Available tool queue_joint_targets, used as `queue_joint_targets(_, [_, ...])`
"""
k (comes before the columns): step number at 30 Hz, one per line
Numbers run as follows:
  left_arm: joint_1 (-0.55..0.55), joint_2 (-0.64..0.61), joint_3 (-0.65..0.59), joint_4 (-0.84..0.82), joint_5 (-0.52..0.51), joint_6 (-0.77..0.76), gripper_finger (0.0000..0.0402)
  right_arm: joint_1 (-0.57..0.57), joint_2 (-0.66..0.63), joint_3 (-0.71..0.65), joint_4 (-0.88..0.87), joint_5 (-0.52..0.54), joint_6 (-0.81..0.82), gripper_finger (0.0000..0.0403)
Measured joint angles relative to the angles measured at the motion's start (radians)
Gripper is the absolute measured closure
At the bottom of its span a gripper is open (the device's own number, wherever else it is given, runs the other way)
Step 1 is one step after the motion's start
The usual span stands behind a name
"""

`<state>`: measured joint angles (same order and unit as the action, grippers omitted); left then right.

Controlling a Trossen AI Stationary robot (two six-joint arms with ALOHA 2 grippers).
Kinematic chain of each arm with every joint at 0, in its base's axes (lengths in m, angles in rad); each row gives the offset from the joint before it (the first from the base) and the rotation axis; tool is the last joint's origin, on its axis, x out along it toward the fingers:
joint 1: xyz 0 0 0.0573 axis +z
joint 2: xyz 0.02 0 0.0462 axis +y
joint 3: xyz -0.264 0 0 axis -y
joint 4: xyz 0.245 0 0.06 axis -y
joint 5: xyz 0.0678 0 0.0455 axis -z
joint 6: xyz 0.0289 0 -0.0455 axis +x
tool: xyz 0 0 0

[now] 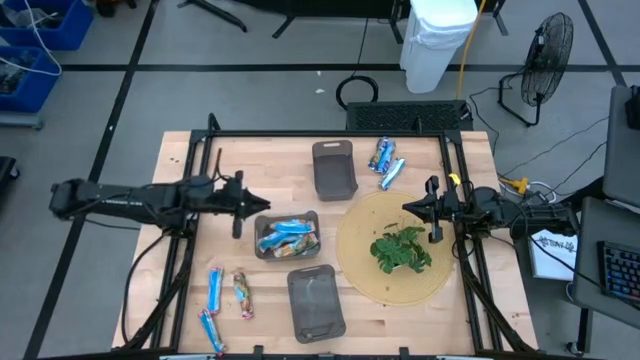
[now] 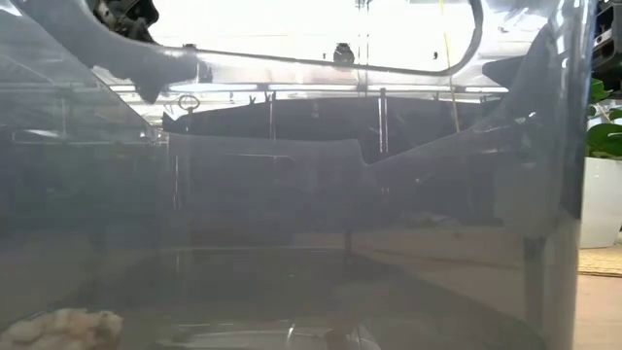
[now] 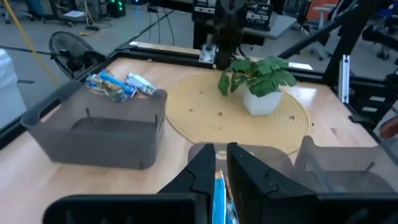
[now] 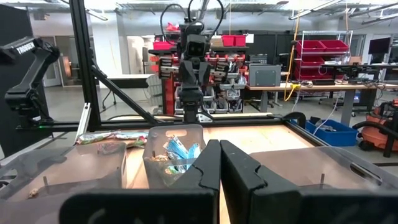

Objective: Pick and place Granola Bars by type
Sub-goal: Put the blue granola bar into the top black bin

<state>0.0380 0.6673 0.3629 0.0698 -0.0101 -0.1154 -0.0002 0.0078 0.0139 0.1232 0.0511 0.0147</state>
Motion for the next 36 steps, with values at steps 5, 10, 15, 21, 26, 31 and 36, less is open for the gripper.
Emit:
queue_joint_targets(5, [0.000,-0.078,-0.081,0.017,-0.022,-0.004,0.0355,0.000,0.000,0.000,0.000,0.000,0.000,0.0403])
queue_joint_targets(10, [0.000,-0.155,-0.170,0.085,-0.044,0.003,0.0355,0.000,0.000,0.000,0.000,0.000,0.000,0.0403])
queue_joint_targets(15, [0.000,-0.241,-0.216,0.094,-0.044,0.003,0.0355,0.000,0.000,0.000,0.000,0.000,0.000,0.0403])
queue_joint_targets(21, [0.000,-0.361,-0.265,0.073,-0.050,0.020,0.0355,0.000,0.000,0.000,-0.001,0.000,0.000,0.0403])
queue_joint_targets(26, [0.000,-0.463,-0.286,0.036,-0.052,0.021,0.0355,0.000,0.000,0.000,0.000,0.000,0.000,0.0403])
queue_joint_targets(31, [0.000,-0.538,-0.290,-0.075,-0.095,0.015,0.0355,0.000,0.000,0.000,0.031,0.000,0.000,0.0403])
queue_joint_targets(36, [0.000,-0.586,-0.290,-0.095,-0.095,0.044,0.0355,0.001,0.000,0.000,0.074,0.000,0.144,0.0403])
